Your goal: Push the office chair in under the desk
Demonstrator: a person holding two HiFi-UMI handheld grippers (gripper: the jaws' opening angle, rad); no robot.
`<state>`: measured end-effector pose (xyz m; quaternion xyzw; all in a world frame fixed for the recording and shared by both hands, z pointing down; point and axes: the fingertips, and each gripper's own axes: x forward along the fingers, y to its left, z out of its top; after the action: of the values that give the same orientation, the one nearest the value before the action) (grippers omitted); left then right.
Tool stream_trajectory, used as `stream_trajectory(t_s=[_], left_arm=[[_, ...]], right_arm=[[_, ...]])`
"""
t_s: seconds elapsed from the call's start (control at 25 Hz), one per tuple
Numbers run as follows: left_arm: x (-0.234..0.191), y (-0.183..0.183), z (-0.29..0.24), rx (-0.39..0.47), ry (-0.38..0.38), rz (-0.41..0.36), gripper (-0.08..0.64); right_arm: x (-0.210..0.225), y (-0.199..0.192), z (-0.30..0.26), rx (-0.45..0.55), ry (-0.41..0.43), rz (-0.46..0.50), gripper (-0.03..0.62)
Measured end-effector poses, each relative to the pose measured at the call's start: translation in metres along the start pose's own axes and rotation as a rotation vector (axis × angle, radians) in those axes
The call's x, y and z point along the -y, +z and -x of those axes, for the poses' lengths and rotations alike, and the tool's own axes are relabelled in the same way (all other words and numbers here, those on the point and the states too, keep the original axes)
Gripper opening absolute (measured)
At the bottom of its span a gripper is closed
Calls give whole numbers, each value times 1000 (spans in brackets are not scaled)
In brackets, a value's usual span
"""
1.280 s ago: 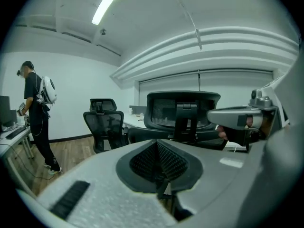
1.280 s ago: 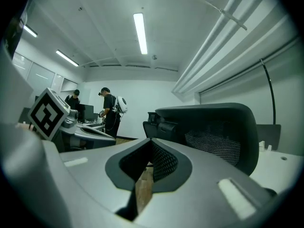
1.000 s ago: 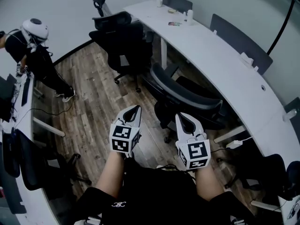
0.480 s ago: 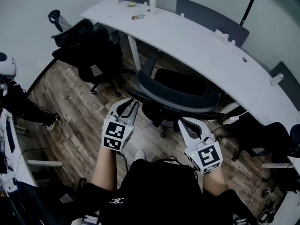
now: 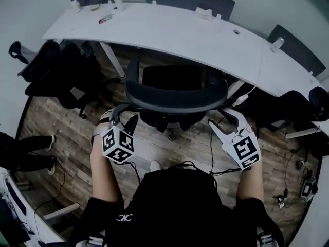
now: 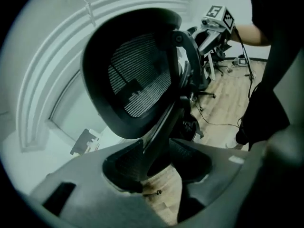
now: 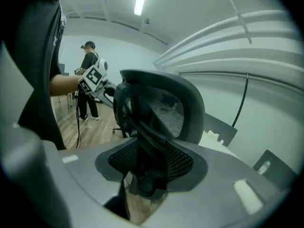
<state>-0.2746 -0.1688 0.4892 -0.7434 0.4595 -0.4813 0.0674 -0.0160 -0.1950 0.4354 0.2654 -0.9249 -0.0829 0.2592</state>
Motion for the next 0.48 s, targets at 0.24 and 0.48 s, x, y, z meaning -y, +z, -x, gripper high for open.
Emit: stream_trajectory(t_s=[0.24,0.48], left_arm=[[-9,0,-8,-17,-4,-44,94],[-9,3,-9,-11,11,-44,97]], right_arm=[[50,-60,-4,-364,-101,315,252],[63,-78,-20,-451,-141,429,250]])
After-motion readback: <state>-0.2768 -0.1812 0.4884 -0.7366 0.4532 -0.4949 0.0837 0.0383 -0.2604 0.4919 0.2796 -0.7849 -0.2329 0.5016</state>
